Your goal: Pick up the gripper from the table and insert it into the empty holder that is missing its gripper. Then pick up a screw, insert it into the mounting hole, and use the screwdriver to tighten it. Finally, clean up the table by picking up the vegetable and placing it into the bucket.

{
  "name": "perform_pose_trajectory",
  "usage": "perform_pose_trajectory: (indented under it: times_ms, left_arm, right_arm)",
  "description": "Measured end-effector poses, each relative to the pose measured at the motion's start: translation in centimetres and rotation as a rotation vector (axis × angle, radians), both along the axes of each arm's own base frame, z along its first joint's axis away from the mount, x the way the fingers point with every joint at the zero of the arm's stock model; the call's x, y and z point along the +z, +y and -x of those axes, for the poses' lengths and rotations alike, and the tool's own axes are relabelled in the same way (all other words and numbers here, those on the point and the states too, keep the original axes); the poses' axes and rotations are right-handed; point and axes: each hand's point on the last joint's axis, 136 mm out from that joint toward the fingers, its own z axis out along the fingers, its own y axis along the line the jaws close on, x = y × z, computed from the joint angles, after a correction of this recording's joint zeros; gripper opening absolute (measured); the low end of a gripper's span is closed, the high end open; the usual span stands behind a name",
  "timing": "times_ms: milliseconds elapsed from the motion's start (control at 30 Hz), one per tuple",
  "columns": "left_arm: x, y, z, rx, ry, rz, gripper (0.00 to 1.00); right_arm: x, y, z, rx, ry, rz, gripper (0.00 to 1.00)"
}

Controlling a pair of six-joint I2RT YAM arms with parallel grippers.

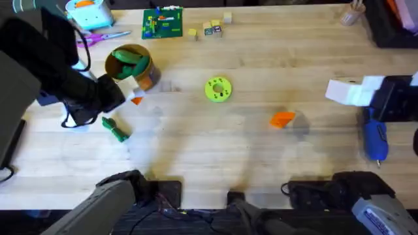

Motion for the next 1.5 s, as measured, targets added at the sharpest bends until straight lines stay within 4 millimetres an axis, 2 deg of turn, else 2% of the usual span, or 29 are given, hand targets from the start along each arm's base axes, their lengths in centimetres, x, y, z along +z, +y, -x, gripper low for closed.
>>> perform_pose_trajectory:
  times_ms: [67, 200, 233, 267, 300, 400, 533, 567, 867, 1033, 1233, 1333, 1500]
  left_arm:
    - [-0.8, 0.2, 0.4, 0.048, 0.007, 0.037, 0.7]
    - [-0.9, -0.1, 0.0, 0.054, -0.016, 0.069, 0.087]
    - [-0.8, -0.4, -0.2, 0.032, -0.023, 0.074, 0.022]
    - [-0.7, -0.9, -0.5, 0.001, -0.036, 0.083, 0.013]
    - [-0.5, -1.5, -0.8, -0.042, -0.051, 0.091, 0.078]
    - [0.1, -4.7, -2.0, -0.231, -0.113, 0.129, 0.374]
    - [1.1, -9.5, -3.1, -0.464, -0.192, 0.159, 0.938]
    - [1.5, -11.0, -3.4, -0.528, -0.218, 0.167, 0.976]
    - [4.3, -21.9, -4.2, -0.945, -0.441, 0.226, 0.992]
    - [6.3, -25.9, -4.2, -1.074, -0.571, 0.253, 0.995]
    - [9.7, -29.3, -5.3, -1.142, -0.77, 0.28, 0.995]
    - [10.8, -30.0, -5.7, -1.148, -0.828, 0.287, 0.997]
    - [10.5, -29.9, -5.6, -1.148, -0.816, 0.286, 0.997]
  right_arm:
    - [0.0, 0.0, 0.0, 0.0, 0.0, 0.0, 0.991]
    - [0.0, 0.0, 0.0, 0.0, 0.0, 0.0, 0.992]
    - [0.0, 0.0, 0.0, 0.0, 0.0, 0.0, 0.992]
    - [0.0, 0.0, 0.0, 0.0, 0.0, 0.0, 0.991]
    - [0.0, 0.0, 0.0, 0.0, 0.0, 0.0, 0.991]
    - [0.0, 0.0, 0.0, 0.0, 0.0, 0.0, 0.991]
    - [0.0, 0.0, 0.0, 0.0, 0.0, 0.0, 0.992]
    - [0.0, 0.0, 0.0, 0.0, 0.0, 0.0, 0.991]
    - [0.0, 0.0, 0.0, 0.0, 0.0, 0.0, 0.991]
    - [0.0, 0.0, 0.0, 0.0, 0.0, 0.0, 0.991]
    - [0.0, 0.0, 0.0, 0.0, 0.0, 0.0, 0.991]
    - [0.0, 0.0, 0.0, 0.0, 0.0, 0.0, 0.991]
    - [0.0, 0.0, 0.0, 0.0, 0.0, 0.0, 0.992]
